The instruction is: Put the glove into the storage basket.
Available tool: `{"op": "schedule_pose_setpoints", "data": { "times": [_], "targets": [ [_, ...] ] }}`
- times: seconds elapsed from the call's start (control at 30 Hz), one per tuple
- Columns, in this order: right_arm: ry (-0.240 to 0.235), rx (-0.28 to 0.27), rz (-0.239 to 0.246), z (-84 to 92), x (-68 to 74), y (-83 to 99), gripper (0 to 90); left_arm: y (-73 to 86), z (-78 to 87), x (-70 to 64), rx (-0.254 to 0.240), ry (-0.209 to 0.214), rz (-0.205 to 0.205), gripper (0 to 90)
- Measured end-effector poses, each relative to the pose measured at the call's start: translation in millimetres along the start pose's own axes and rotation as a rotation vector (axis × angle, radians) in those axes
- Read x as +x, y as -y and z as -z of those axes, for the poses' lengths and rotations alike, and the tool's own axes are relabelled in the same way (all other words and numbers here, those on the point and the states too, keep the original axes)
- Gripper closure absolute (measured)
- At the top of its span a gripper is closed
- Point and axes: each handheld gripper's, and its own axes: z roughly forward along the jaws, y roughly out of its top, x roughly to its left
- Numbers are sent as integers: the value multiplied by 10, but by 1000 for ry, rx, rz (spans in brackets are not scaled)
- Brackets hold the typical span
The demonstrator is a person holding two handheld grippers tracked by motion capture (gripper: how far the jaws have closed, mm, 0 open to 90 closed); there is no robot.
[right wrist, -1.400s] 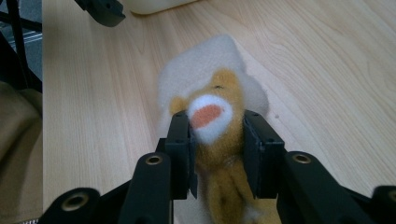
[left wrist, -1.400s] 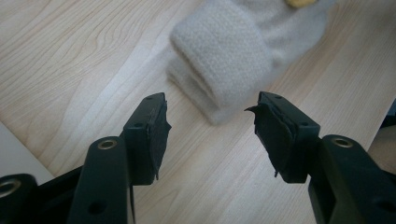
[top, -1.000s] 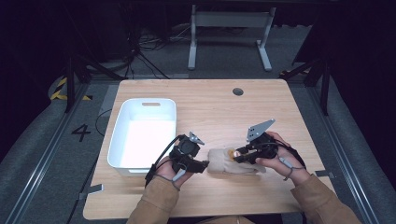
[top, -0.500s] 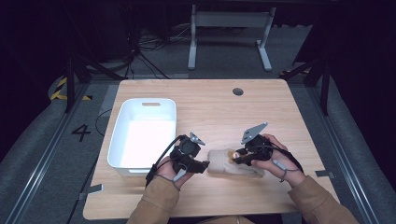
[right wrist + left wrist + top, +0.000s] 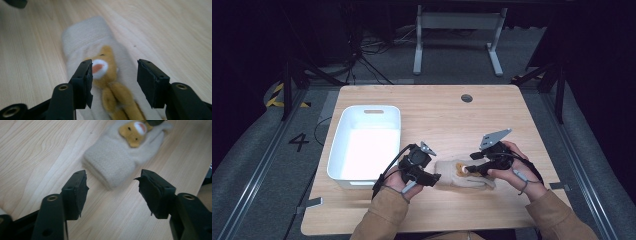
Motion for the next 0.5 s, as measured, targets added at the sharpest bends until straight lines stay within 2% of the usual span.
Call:
{"op": "schedule_pose_setpoints", "data": {
  "times": [0.17, 0.4, 0.5],
  "targets": [
    [27, -47, -48, 162, -78, 76, 494, -40, -21, 4, -11, 29, -13, 291],
    [73, -102, -102, 386, -176, 173, 499, -87, -68, -36, -21, -4, -40, 229],
    [89, -119, -122, 469, -217, 215, 500, -101, -78, -48, -30, -6, -56, 205]
  ]
}}
